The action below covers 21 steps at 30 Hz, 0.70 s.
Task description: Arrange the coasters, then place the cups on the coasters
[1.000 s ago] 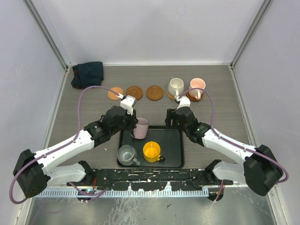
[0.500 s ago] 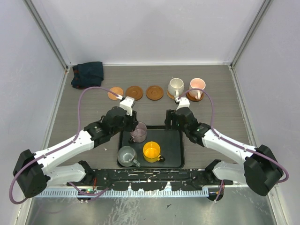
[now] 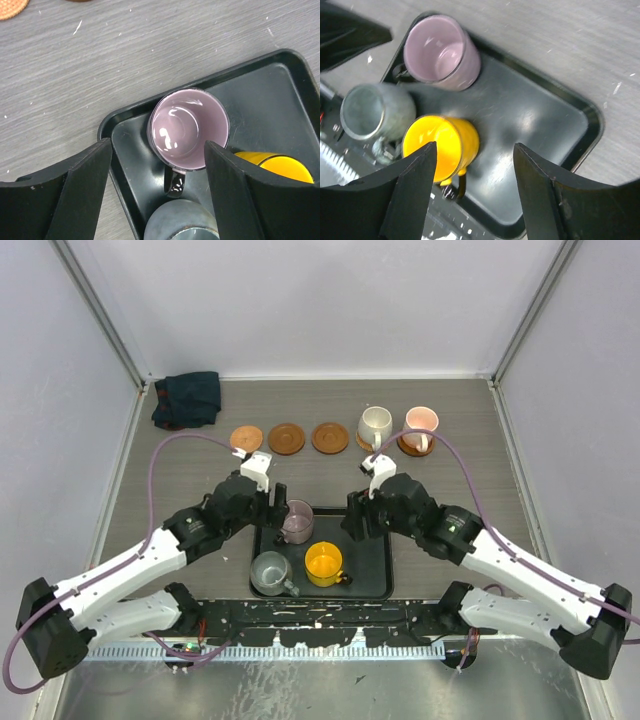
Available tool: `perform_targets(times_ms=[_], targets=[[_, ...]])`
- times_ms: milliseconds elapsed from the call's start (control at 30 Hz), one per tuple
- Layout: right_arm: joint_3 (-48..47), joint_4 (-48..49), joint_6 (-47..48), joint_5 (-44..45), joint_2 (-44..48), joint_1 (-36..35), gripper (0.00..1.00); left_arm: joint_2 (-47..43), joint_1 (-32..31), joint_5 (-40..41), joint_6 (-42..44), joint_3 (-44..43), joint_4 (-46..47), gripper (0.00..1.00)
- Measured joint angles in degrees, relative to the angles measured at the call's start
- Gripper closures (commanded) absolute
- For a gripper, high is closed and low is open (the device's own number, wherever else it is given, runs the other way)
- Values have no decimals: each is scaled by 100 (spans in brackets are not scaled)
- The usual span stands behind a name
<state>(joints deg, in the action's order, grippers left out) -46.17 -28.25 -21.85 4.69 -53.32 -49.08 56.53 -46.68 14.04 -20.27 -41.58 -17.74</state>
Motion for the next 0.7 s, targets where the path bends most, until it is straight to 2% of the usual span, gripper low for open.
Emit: perform_targets(times_ms=[100, 433, 533, 700], targets=[[-240, -522, -61, -201, 50, -326, 26, -83, 0, 22, -24, 101, -136, 28], [-190, -1624, -498, -315, -662, -1996, 24, -326, 0, 26, -175, 306, -422, 31], [-164, -1692, -584, -323, -656, -2111, 25, -374, 0, 28, -186, 317, -422, 36], [-11, -1604, -662, -308, -863, -2135, 27, -389, 0, 57, -269, 400, -422, 53]])
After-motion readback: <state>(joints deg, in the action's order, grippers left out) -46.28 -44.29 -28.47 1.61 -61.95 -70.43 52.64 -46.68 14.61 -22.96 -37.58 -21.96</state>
